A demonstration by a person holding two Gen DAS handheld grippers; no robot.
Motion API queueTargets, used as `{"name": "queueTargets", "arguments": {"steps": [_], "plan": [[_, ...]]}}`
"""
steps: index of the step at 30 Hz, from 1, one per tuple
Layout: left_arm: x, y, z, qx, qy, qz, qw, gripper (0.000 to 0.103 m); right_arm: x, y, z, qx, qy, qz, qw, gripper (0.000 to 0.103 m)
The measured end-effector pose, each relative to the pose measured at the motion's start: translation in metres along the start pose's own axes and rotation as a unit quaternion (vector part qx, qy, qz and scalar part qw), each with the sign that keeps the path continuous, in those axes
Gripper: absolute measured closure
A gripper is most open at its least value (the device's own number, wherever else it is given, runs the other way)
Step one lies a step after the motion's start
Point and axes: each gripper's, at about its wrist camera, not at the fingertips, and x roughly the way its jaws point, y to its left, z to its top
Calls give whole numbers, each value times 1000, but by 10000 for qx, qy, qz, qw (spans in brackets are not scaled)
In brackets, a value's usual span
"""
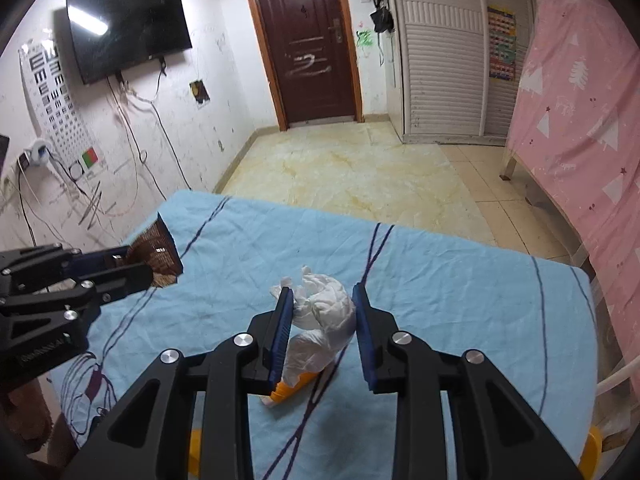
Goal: Collect trash
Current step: 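Lift the candy wrapper with the left tool while the right tool lifts the tissue, then carry wrapper and tissue to the yellow bin and open both tools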
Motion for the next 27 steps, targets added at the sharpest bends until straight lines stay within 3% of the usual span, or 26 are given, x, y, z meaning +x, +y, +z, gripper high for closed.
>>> {"name": "queueTargets", "arguments": {"steps": [10,19,27], "plan": [[-20,-48,5,428,-163,-52,9989,80,-90,-56,-26,546,-793,-192,9952,79],[-34,-108,7,903,-251,-308,9951,80,-186,-117,-86,1128,-1348,-725,9818,79],[-47,-176,0,1365,-281,-644,9881,80,-236,-160,-130,1533,-1581,-1152,9686,79]]}}
